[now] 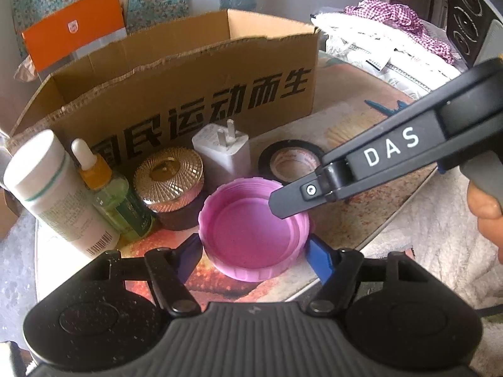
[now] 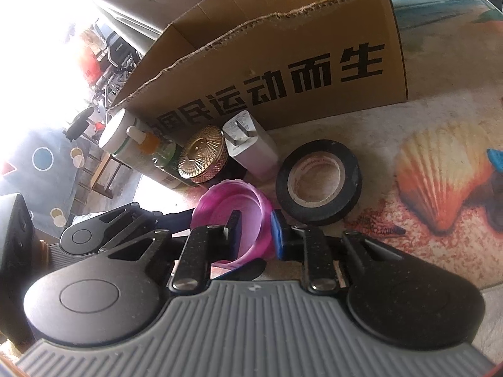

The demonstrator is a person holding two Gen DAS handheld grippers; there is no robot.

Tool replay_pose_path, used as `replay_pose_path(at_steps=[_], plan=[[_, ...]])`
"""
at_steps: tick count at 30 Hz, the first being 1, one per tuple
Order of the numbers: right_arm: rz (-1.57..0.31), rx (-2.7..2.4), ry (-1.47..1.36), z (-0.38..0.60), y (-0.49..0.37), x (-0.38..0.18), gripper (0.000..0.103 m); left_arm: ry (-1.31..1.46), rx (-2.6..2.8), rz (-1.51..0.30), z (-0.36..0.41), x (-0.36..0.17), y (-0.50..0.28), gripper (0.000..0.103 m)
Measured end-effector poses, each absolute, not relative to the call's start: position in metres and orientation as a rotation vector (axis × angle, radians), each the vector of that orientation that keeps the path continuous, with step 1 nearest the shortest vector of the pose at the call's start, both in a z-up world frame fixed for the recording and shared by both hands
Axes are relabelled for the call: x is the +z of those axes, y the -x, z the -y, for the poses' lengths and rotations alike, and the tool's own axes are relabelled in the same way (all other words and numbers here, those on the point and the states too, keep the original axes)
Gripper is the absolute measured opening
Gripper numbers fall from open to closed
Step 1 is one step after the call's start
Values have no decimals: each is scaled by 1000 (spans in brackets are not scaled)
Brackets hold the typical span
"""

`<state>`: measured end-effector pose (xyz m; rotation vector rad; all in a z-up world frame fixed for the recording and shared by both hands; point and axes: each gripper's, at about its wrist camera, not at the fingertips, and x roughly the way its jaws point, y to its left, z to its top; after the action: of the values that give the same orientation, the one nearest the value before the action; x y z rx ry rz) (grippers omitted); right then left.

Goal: Organize rigid objects
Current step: 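Close both grippers on the rim of the pink bowl, then carry the pink bowl into the box and open both grippers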

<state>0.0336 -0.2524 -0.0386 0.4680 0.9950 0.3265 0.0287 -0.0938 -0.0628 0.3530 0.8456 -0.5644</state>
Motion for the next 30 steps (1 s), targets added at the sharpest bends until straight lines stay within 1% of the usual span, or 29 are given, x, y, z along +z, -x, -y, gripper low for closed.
replay_pose_path(at_steps=[5, 11, 15, 20, 22, 25, 30], plan=[[-951, 345, -461, 254, -23, -21, 19, -388, -546, -770, 94, -38, -15, 72], [-822, 379, -423, 255, -11, 25, 19, -388, -525, -644, 93, 10, -12, 72], [-724, 403, -362, 254, -15, 65, 19, -391, -509, -548, 94, 48, -26, 72], [-644, 429, -300, 253, -44, 114, 19, -414, -464, -485, 100, 83, -63, 72], [-627, 446, -273, 251, -63, 132, 19, -401, -459, -514, 99, 91, -88, 72], [-653, 472, -253, 248, -101, 148, 19, -337, -477, -617, 89, 98, -131, 72], [-783, 489, -242, 234, -176, 140, 19, -284, -488, -808, 76, 78, -194, 72]])
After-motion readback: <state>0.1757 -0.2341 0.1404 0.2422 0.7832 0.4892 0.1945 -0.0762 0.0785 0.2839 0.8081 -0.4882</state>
